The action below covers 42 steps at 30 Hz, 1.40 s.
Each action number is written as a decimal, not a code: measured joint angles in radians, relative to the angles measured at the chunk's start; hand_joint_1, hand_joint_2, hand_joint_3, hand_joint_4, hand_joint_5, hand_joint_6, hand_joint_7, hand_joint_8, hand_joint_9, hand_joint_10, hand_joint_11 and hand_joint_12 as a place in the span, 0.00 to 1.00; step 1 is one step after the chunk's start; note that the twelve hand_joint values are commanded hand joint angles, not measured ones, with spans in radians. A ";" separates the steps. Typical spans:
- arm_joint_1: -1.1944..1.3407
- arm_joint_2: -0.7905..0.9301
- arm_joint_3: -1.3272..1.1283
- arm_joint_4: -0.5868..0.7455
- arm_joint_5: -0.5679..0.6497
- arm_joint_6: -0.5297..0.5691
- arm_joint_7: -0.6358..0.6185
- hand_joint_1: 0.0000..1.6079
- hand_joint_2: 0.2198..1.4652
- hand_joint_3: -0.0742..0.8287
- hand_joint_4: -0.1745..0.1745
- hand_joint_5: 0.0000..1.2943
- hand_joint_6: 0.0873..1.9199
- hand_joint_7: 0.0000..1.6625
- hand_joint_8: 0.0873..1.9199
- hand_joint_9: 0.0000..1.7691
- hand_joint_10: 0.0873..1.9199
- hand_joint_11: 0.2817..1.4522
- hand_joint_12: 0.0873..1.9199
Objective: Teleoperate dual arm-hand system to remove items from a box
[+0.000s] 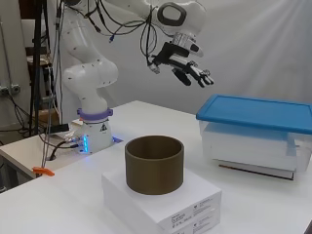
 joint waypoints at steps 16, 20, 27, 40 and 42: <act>-0.017 0.096 0.135 -0.067 -0.232 -0.024 0.288 0.12 0.51 0.09 0.32 0.01 0.00 0.04 0.00 0.09 0.00 0.07 0.00; 0.002 0.055 0.118 -0.133 -0.308 0.073 0.301 0.12 0.51 0.09 0.36 0.01 0.00 0.03 0.00 0.09 0.00 0.07 0.00; -0.008 0.091 0.085 -0.079 -0.325 0.136 0.262 0.08 0.52 0.08 0.32 0.06 0.00 0.12 0.00 0.16 0.00 0.11 0.00; -0.022 0.222 0.008 -0.047 -0.413 0.340 0.197 0.18 0.57 0.08 0.27 0.07 0.00 0.08 0.00 0.16 0.00 0.12 0.00; -0.022 0.259 0.019 -0.027 -0.465 0.315 0.202 0.46 0.73 0.11 0.29 0.24 0.00 0.17 0.00 0.23 0.00 0.13 0.00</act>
